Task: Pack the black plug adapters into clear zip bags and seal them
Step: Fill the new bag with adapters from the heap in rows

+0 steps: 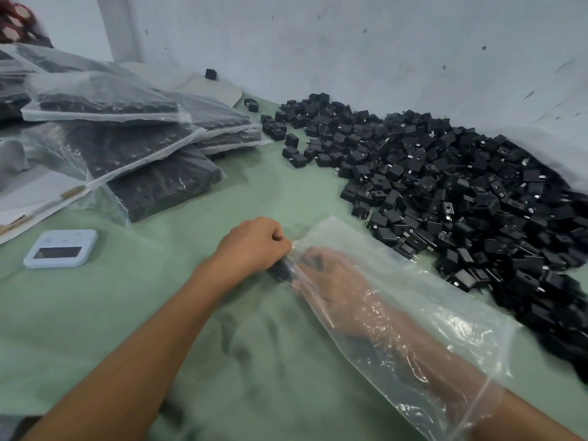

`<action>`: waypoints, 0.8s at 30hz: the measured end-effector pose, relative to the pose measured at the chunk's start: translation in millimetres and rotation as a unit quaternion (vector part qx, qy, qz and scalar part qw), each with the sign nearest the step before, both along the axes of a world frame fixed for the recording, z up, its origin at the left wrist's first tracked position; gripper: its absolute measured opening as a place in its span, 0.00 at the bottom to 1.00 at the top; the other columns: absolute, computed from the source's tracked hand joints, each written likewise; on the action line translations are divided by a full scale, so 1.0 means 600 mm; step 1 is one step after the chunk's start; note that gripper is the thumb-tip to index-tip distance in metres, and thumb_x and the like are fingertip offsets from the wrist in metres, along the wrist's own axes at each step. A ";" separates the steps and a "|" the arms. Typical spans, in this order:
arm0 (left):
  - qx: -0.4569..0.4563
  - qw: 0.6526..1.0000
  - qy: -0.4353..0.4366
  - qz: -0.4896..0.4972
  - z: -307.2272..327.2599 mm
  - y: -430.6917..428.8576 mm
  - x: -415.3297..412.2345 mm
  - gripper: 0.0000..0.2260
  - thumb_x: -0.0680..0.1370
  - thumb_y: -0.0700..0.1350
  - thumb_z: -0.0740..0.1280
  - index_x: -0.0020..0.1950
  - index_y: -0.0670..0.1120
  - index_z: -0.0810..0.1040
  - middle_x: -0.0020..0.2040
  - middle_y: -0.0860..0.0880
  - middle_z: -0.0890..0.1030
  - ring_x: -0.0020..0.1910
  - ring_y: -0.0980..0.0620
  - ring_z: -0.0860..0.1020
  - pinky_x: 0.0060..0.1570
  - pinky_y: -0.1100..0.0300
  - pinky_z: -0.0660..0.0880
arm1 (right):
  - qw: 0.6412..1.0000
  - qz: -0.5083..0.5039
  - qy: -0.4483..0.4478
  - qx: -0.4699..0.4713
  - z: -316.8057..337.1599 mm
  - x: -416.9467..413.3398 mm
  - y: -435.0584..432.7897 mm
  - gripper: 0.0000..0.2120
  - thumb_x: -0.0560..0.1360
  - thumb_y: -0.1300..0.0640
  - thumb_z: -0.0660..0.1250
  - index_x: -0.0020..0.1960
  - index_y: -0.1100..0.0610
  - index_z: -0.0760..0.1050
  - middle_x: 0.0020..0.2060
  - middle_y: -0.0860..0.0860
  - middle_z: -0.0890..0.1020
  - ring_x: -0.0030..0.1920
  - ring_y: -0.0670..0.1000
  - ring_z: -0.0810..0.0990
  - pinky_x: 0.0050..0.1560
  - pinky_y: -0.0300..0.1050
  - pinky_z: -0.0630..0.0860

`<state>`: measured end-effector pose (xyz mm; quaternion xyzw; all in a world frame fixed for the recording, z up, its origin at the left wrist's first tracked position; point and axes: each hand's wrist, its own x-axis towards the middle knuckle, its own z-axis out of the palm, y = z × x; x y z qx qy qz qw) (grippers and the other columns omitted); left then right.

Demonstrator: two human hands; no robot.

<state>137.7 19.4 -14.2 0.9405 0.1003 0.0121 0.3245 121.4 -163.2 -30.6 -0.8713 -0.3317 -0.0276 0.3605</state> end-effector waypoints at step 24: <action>0.028 0.999 0.006 -0.039 -0.012 0.011 -0.003 0.10 0.77 0.56 0.67 0.39 0.54 0.79 0.31 0.67 0.79 0.38 0.60 0.78 0.38 0.59 0.71 | 0.956 -0.293 -0.019 -0.009 0.153 -0.072 -0.389 0.20 0.76 0.68 0.64 0.41 0.43 0.81 0.37 0.45 0.81 0.33 0.44 0.78 0.34 0.31 0.72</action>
